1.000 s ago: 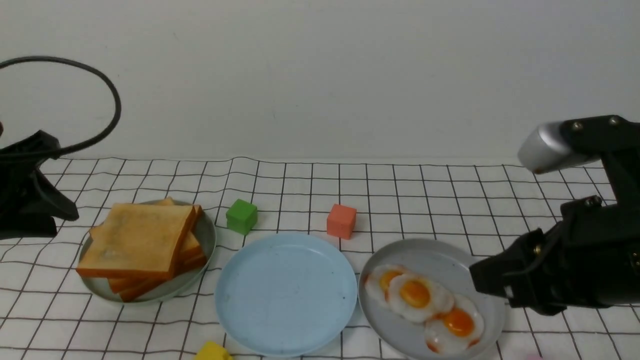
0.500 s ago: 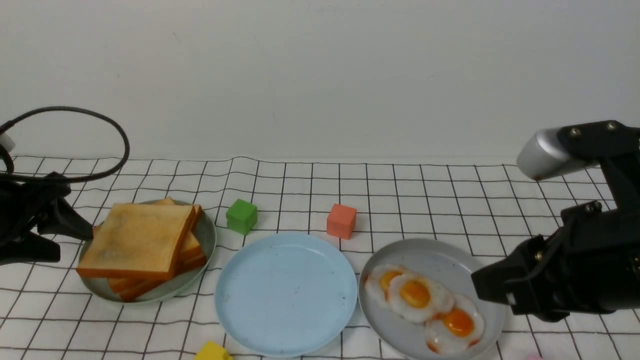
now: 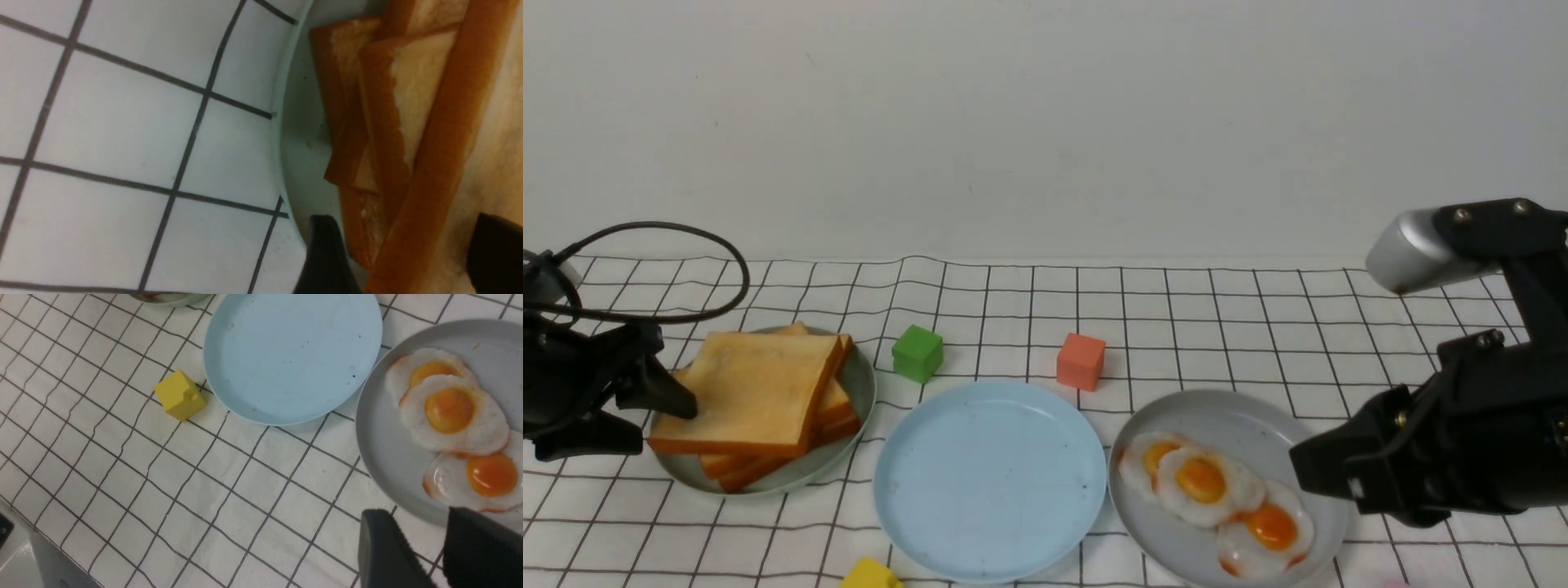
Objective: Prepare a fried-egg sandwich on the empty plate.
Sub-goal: Use the left arm to grab a slice of bread, then use the left arm to put a slice of bread into the empty plate in the middle, then use the right arm to grab a fried egg
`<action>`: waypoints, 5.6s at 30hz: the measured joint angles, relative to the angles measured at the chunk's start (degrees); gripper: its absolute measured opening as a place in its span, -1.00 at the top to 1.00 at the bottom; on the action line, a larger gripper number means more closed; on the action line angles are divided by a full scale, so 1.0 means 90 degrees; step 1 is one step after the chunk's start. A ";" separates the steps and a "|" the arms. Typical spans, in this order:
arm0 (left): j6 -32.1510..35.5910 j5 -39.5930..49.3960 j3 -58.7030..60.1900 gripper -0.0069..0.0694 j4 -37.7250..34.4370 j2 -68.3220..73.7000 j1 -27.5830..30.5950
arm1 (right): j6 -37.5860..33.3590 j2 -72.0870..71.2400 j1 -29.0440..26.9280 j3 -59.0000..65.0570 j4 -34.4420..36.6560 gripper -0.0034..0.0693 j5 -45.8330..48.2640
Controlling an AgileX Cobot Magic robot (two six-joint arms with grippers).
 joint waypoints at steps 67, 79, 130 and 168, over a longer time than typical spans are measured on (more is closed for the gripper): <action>0.0265 -0.0951 0.0657 0.68 -0.1149 -0.0188 -0.3210 | 0.0000 0.0000 0.0000 0.0000 -0.0525 0.22 0.0197; -0.0200 -0.0889 0.0664 0.15 -0.1066 0.0091 -0.3210 | 0.0240 0.0000 0.0000 0.0000 -0.0772 0.22 0.0173; -0.1502 0.0249 0.1524 0.85 0.2563 -0.5496 -0.6200 | -0.4358 0.5567 -0.1599 -0.2869 0.0406 0.13 0.0694; -0.1838 0.0212 0.1530 0.84 0.2842 -0.5484 -0.6392 | -0.5900 0.5985 -0.1321 -0.2993 0.0082 0.73 0.0364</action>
